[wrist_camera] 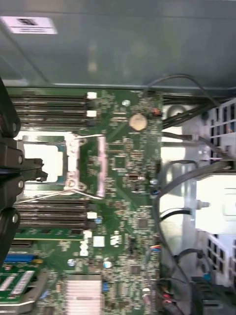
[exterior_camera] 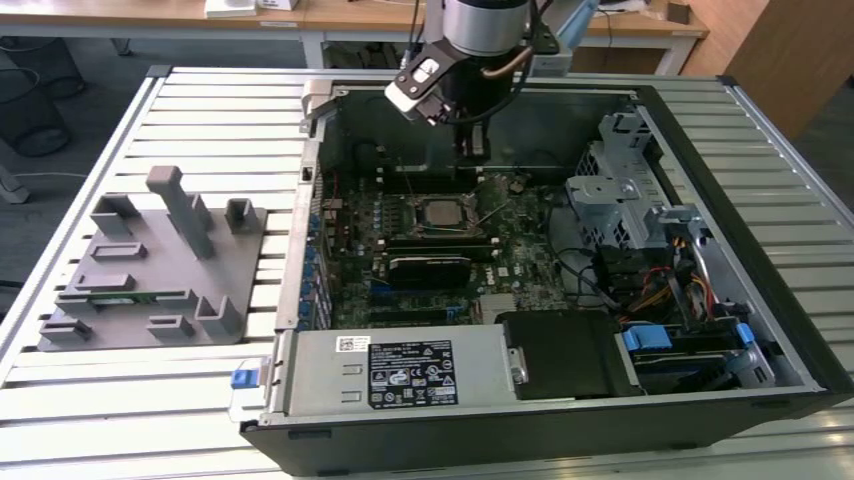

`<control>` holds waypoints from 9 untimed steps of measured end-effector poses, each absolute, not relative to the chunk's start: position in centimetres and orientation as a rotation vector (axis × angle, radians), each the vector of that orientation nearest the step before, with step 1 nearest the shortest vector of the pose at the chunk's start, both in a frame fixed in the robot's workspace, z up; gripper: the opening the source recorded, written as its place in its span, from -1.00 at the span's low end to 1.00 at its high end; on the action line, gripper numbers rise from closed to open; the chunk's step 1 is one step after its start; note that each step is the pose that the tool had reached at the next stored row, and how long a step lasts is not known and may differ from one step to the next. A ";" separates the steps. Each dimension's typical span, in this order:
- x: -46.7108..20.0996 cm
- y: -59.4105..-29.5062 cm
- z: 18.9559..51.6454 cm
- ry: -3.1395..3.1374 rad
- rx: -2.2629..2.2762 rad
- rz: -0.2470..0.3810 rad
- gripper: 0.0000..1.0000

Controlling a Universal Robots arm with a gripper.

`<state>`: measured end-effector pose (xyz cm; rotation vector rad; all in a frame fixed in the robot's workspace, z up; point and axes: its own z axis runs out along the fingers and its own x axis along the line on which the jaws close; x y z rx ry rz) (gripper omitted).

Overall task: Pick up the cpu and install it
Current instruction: 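Close the cpu cover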

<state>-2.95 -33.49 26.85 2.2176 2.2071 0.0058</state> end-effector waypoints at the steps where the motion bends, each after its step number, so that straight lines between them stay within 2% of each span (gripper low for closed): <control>1: -2.5 -33.5 26.8 2.207 2.217 0.006 -0.79; 9: -1.0 -33.5 26.8 2.208 2.218 0.007 -0.79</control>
